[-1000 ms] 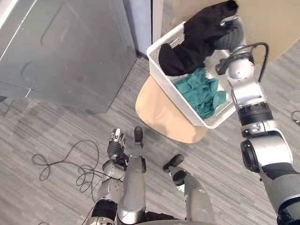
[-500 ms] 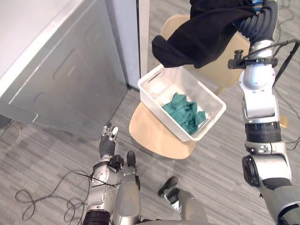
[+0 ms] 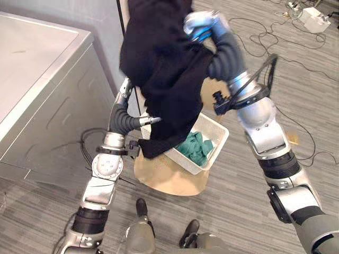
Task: Pick up the laundry basket with both hands and put the clothes into the washing machine.
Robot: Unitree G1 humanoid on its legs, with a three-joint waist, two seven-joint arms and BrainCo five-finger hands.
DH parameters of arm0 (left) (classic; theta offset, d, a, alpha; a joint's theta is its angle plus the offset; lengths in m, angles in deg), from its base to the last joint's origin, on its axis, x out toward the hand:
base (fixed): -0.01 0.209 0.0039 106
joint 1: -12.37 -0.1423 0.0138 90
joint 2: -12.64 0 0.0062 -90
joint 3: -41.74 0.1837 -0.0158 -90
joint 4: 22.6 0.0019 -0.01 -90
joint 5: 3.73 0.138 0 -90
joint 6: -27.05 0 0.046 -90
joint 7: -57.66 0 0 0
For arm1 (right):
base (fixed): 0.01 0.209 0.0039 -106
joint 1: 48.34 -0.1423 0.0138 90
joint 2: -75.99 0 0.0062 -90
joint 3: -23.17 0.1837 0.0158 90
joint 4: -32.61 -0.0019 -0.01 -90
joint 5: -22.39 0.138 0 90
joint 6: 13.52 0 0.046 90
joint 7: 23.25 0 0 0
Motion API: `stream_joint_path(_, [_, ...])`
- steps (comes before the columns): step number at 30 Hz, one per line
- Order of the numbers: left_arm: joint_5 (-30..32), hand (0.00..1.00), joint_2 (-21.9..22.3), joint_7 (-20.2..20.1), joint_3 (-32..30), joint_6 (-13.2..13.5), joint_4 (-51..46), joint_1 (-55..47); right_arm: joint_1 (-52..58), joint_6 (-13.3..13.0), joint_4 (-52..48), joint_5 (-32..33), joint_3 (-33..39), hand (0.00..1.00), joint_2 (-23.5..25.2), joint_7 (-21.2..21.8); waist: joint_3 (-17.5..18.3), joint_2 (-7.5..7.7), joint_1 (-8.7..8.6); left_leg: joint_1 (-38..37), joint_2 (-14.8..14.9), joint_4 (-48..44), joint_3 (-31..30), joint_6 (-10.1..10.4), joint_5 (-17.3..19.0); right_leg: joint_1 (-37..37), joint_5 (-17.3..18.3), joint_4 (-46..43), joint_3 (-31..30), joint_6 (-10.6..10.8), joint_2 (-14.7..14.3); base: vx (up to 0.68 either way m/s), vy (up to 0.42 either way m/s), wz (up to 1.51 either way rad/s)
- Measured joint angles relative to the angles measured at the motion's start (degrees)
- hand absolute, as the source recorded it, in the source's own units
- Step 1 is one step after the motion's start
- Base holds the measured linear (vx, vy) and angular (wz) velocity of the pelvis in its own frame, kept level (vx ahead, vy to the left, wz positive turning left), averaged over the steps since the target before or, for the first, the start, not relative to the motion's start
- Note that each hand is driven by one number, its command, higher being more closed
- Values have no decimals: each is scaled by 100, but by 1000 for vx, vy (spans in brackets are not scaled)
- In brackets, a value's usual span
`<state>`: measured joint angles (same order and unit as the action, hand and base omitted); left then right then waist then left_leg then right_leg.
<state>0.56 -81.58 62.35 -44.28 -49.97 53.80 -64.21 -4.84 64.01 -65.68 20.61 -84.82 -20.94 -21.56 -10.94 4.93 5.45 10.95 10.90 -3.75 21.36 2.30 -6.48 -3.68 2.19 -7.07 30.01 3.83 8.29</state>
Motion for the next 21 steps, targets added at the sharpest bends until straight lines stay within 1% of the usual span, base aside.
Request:
stream_joint_path(3, [185, 0, -45, 39, -1, 5, 0, 154, 152, -1, -6, 188, -59, 100, 0, 251, 1, 2, 4, -42, -20, 40, 5, -2, -4, 49, -35, 65, -7, 13, -5, 23, 46, -2])
stream_joint_path(5, [178, 0, -46, 44, -5, 14, 0, 164, 233, -1, -7, 275, -155, 100, -2, 371, 5, -2, -3, -105, -56, 112, 9, 4, -15, 72, -44, 88, -6, 17, -1, 12, 34, -4])
stream_joint_path(7, [-50, 0, -25, 18, 23, 16, 0, 165, 373, -1, -37, 433, -292, 100, -2, 486, 137, 3, -24, -106, -97, 189, 8, 3, -34, 61, -60, 133, 1, 32, -1, 30, 34, 1])
stream_joint_path(9, [-274, 0, -24, -32, 26, 18, 0, 171, 428, 0, -77, 471, -400, 100, -2, 504, 211, 2, -36, -106, -116, 205, 7, 3, -34, 61, -60, 137, 8, 33, 0, 61, 25, 3])
stream_joint_path(12, [-526, 0, -21, -130, 70, 18, 1, 280, 427, -1, -187, 606, -496, 100, 3, 611, 229, 5, -35, -108, -124, 223, -2, -3, -41, 67, -60, 139, 30, 33, 2, 47, 24, 4])
stream_joint_path(16, [-909, 0, -23, -372, 267, 17, 24, 429, 426, 0, -189, 719, -514, 100, 21, 626, 231, 3, -34, -183, -178, 363, -19, -18, -115, 108, -60, 141, 80, 33, 43, 24, 29, 6])
stream_joint_path(19, [-1145, 0, -23, -567, 476, 16, 95, 434, 422, 0, -189, 854, -556, 100, 164, 627, 260, 0, -57, -240, -210, 409, -7, -19, -119, 152, -63, 161, 86, 39, 82, 21, 38, 0])
stream_joint_path(21, [-1232, 0, -20, -619, 617, 14, 302, 444, 415, 3, -188, 910, -629, 100, 328, 625, 363, -4, -69, -266, -228, 516, 1, -15, -173, 148, -78, 209, 86, 60, 73, 16, 13, -1])
